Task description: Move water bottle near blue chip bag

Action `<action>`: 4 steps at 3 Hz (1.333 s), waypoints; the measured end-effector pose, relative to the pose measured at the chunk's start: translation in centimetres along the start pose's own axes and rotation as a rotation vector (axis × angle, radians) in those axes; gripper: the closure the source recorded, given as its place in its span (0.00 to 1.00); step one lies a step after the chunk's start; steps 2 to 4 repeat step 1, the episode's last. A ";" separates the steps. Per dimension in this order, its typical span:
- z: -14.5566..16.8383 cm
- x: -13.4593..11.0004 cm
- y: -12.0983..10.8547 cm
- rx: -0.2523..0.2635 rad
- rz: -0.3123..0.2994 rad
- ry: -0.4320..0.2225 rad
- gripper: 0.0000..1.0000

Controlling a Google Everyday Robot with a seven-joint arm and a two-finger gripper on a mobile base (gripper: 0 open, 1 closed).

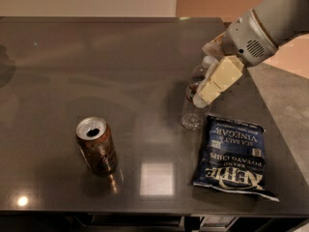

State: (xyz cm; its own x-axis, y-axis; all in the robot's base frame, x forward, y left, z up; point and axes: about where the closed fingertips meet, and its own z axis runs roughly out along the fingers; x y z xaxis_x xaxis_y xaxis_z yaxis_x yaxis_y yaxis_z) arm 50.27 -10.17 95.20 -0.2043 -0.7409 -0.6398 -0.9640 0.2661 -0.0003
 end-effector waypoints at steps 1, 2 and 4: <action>0.0 0.0 0.0 0.000 0.000 0.000 0.00; 0.0 0.0 0.0 0.000 0.000 0.000 0.00; 0.0 0.0 0.0 0.000 0.000 0.000 0.00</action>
Offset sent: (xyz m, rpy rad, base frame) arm 0.0000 0.0000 0.0000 0.0000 0.0000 0.0000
